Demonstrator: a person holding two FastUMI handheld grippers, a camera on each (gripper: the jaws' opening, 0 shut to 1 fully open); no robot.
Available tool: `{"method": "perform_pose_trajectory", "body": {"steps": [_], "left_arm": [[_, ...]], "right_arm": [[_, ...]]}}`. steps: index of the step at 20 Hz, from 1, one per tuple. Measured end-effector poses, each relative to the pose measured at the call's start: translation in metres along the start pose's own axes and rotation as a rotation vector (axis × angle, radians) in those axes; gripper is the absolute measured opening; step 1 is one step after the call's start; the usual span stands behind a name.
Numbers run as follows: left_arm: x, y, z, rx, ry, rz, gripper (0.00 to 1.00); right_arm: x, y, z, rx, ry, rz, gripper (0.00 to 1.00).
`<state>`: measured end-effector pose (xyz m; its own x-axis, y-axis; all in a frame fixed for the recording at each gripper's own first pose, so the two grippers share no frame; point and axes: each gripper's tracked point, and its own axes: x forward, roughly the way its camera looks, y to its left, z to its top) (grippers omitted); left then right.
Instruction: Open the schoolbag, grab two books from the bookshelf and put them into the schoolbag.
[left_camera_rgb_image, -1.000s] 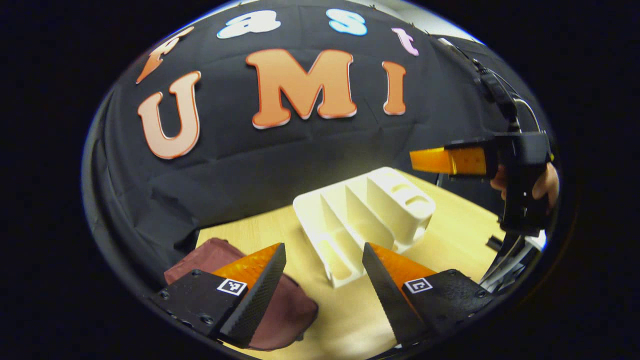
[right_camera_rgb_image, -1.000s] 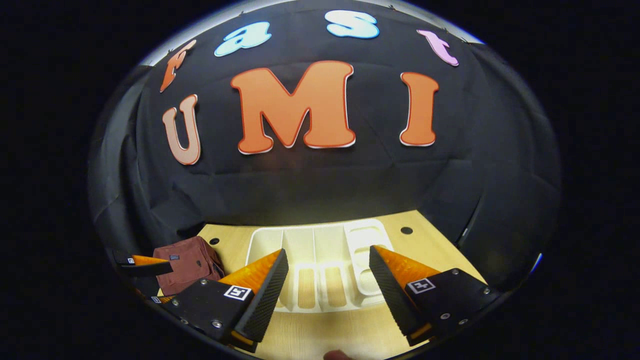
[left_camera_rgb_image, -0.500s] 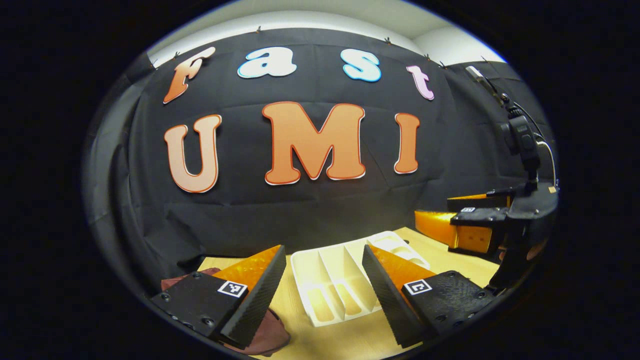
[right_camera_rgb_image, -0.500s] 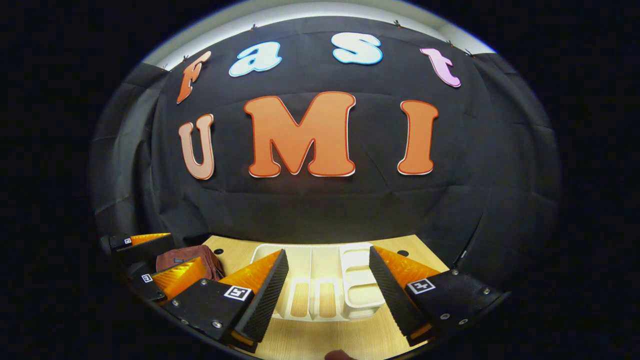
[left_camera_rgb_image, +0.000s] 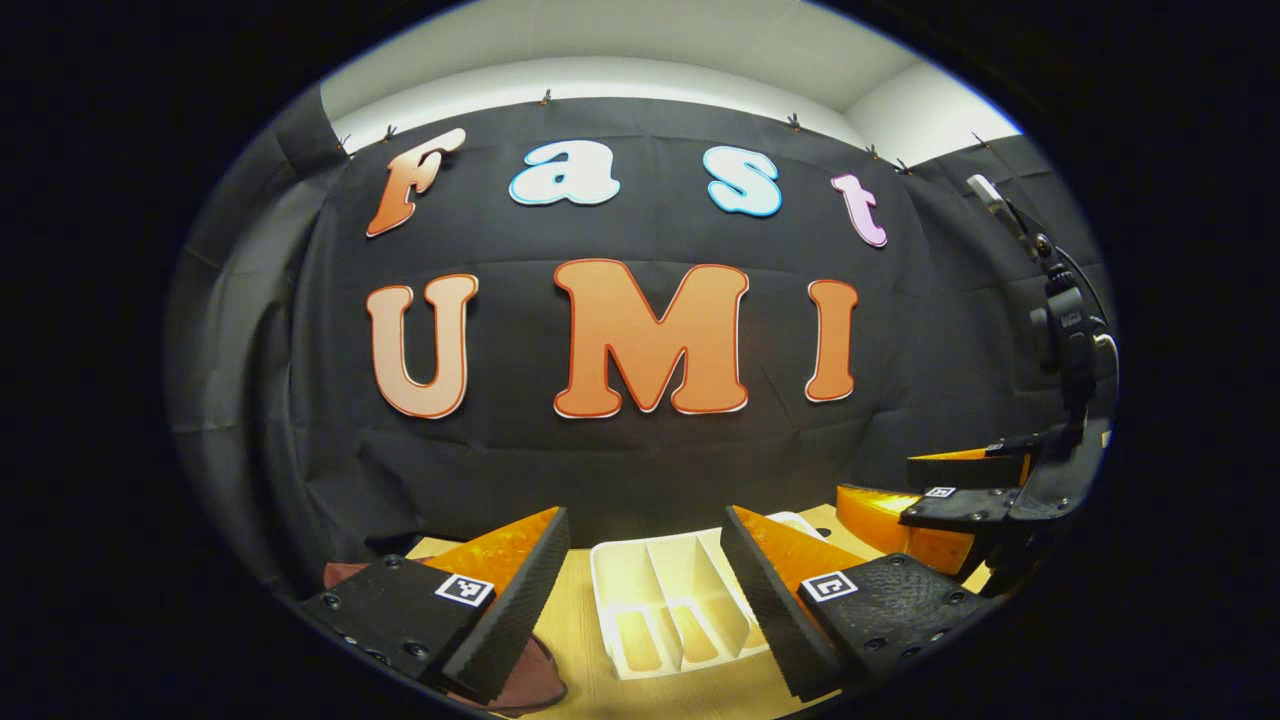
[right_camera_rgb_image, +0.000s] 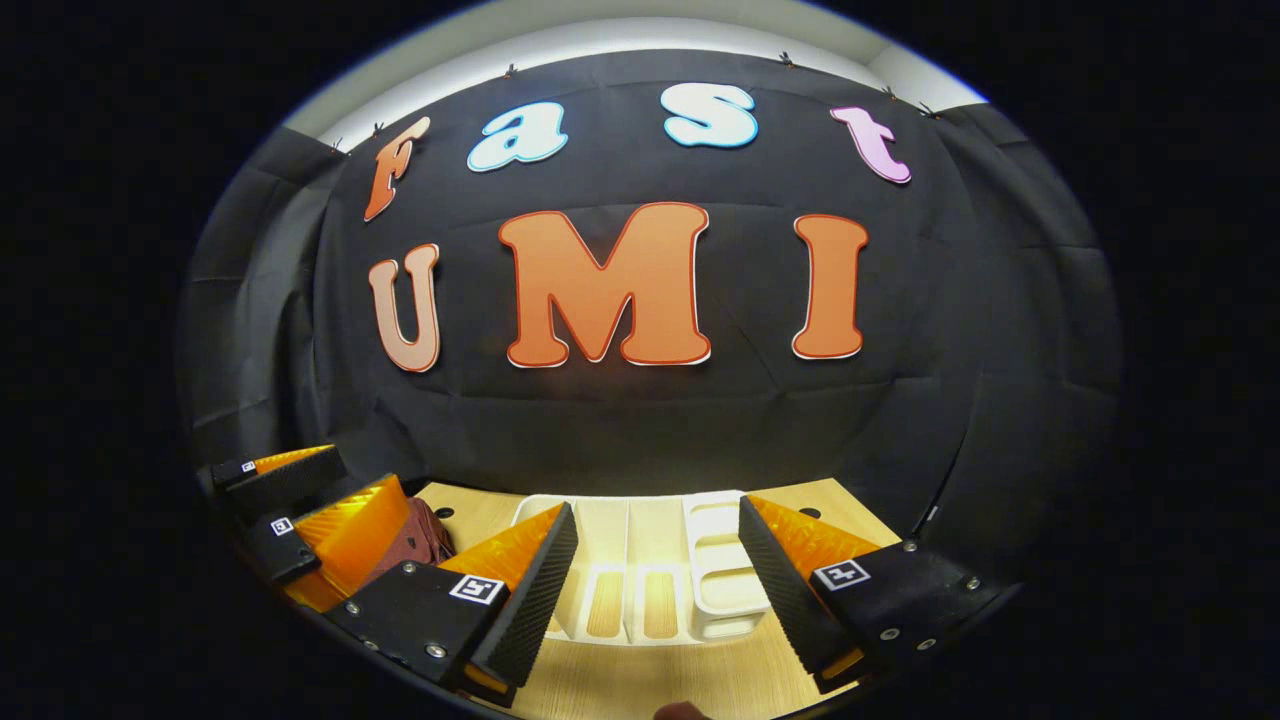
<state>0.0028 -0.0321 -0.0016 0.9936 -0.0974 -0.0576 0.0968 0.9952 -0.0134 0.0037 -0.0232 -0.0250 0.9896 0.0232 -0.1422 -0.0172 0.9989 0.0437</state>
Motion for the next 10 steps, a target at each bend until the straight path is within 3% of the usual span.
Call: {"method": "perform_pose_trajectory", "body": {"steps": [4,5,10], "left_arm": [[-0.0044,0.0023,-0.0021,-0.016,0.006,0.005,1.0],[-0.0051,0.0036,-0.0019,-0.014,0.007,0.009,0.96],[-0.0064,-0.0009,0.0021,0.001,0.0,-0.006,0.96]], "right_arm": [[-0.0054,0.0005,-0.0072,-0.004,0.012,-0.002,0.97],[-0.0058,-0.0003,-0.0069,-0.005,0.011,-0.005,0.97],[-0.0093,-0.0005,-0.0032,-0.013,-0.014,-0.003,0.97]]}}
